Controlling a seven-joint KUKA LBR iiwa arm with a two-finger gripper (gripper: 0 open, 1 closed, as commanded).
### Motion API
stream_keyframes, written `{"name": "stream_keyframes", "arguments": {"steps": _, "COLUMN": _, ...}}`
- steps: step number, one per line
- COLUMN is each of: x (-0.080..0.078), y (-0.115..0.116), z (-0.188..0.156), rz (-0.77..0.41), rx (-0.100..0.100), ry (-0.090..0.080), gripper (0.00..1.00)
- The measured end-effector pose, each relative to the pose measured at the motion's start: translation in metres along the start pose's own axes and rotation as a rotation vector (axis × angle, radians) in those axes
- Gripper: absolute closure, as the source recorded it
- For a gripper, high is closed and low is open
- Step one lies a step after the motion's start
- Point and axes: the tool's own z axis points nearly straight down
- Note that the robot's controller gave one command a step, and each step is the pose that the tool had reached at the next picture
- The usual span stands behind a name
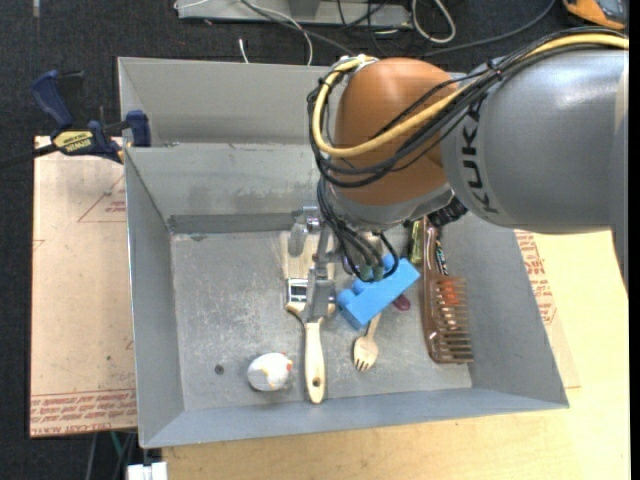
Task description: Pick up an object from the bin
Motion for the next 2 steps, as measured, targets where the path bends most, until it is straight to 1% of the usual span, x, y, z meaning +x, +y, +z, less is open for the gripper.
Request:
{"name": "stream_keyframes", "arguments": {"steps": 1, "x": -0.002, "y": -0.001, "z": -0.004, "rz": 0.004, "rx": -0.001, "ry": -0.007, "gripper": 0.0}}
{"name": "stream_keyframes", "arguments": {"steps": 2, "x": -0.006, "y": -0.104, "z": 0.05, "rz": -0.203, "rx": -0.001, "ry": -0.009, "gripper": 0.0}}
